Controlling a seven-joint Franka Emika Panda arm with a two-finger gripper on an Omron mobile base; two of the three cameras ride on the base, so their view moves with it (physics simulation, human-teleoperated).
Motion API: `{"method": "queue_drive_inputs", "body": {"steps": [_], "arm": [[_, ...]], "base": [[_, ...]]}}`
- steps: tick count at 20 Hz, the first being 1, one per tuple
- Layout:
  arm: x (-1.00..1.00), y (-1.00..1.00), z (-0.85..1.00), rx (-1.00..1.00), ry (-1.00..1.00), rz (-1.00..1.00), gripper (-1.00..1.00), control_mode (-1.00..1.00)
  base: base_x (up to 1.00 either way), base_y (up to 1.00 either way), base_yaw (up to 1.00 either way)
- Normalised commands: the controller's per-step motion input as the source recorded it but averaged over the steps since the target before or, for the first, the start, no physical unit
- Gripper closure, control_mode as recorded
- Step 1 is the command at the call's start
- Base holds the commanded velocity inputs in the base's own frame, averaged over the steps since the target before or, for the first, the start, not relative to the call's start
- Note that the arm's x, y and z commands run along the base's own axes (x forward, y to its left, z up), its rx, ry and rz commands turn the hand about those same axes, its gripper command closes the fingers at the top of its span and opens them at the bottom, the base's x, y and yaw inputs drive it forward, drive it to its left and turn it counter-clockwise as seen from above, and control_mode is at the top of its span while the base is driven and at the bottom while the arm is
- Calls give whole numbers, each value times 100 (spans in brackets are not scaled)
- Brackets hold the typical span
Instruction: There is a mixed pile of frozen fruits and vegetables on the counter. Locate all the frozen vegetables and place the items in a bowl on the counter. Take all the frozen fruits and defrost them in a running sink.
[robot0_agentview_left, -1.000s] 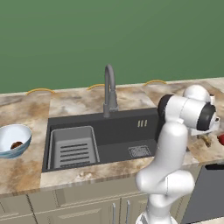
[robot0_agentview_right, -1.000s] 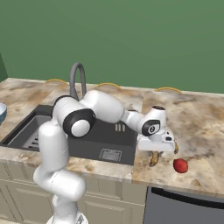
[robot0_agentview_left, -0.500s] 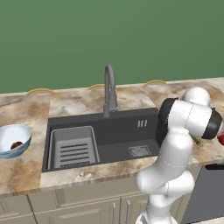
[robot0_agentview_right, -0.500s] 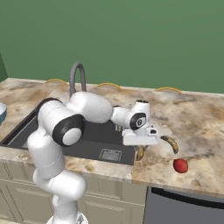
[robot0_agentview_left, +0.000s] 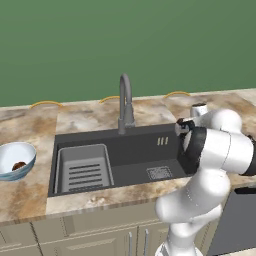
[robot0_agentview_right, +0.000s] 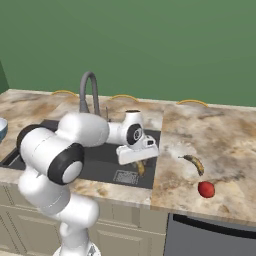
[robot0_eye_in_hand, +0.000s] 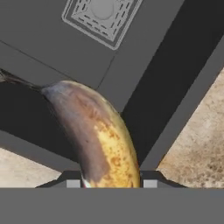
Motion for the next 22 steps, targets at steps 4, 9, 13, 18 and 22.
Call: {"method": "queue_drive_inputs", "body": {"steps": [4,9,13,18,22], "arm": [[9,81,-6,-8,0,24,100,-100],[33,51,-19,-2,10,25,100,-100],[91,13,-29,2,22,11,100,-100],[98,15,-37,6,1,7,100,-100],[78,22,-57,4,-1,13,100,-100]], "base": [[0,0,0],[0,0,0],[0,0,0],[0,0,0],[0,0,0]]}}
